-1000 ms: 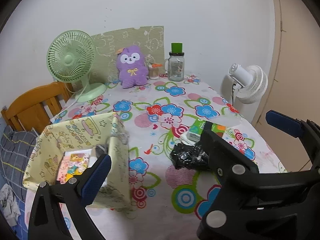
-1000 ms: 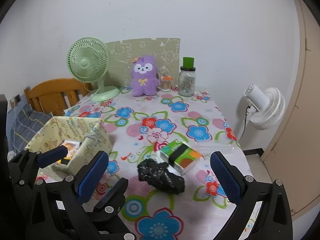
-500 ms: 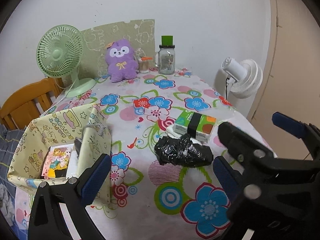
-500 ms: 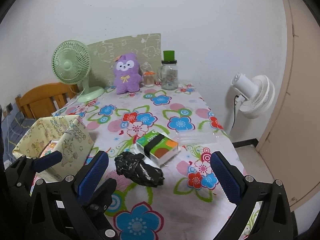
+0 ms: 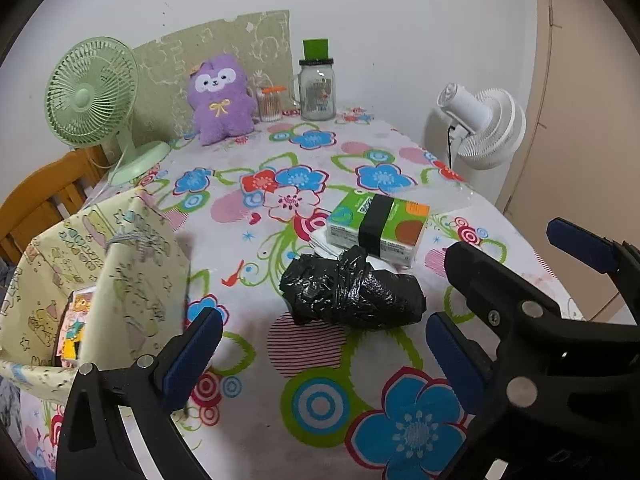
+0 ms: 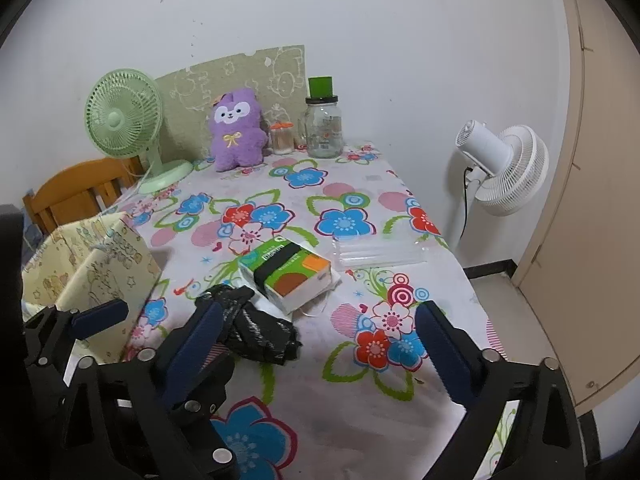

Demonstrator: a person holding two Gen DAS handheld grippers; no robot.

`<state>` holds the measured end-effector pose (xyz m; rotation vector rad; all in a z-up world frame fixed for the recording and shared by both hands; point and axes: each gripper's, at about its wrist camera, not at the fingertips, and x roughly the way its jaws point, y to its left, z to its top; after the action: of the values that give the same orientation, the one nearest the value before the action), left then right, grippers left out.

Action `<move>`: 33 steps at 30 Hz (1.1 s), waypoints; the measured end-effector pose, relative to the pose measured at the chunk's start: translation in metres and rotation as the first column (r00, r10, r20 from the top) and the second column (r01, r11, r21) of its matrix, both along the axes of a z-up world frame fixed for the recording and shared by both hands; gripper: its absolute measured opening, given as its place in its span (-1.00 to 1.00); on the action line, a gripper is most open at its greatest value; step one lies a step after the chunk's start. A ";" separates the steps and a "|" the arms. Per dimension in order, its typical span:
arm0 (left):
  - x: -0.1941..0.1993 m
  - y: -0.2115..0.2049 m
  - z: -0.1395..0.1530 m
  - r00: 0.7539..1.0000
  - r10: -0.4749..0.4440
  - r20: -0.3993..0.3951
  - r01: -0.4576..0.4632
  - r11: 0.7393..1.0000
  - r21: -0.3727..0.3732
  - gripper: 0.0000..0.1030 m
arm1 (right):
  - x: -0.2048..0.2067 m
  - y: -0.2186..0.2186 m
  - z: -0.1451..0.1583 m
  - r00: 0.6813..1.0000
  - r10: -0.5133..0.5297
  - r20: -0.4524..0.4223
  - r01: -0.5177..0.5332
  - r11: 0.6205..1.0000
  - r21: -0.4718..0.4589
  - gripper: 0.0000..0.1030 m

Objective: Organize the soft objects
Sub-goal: 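Move both tools from the box toward the black bag and green tissue pack, then grasp the black plastic bag with the left tool while the right tool grasps the green tissue pack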

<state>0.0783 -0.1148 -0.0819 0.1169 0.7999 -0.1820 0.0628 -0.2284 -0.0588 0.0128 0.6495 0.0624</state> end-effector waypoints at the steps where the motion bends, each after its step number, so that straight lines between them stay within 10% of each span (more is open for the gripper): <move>1: 0.002 -0.001 -0.002 1.000 -0.002 -0.005 0.003 1.000 0.004 0.99 | 0.001 0.000 -0.002 1.000 0.001 -0.003 -0.002 1.000 -0.004 0.87; 33: 0.055 -0.014 -0.031 0.997 -0.041 -0.073 0.039 0.999 -0.029 0.99 | 0.061 0.000 -0.035 0.993 0.043 -0.113 -0.041 0.999 0.017 0.81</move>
<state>0.1330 -0.1284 -0.1125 0.1004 0.8682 -0.2361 0.1238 -0.2289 -0.0935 0.0167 0.7629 0.1074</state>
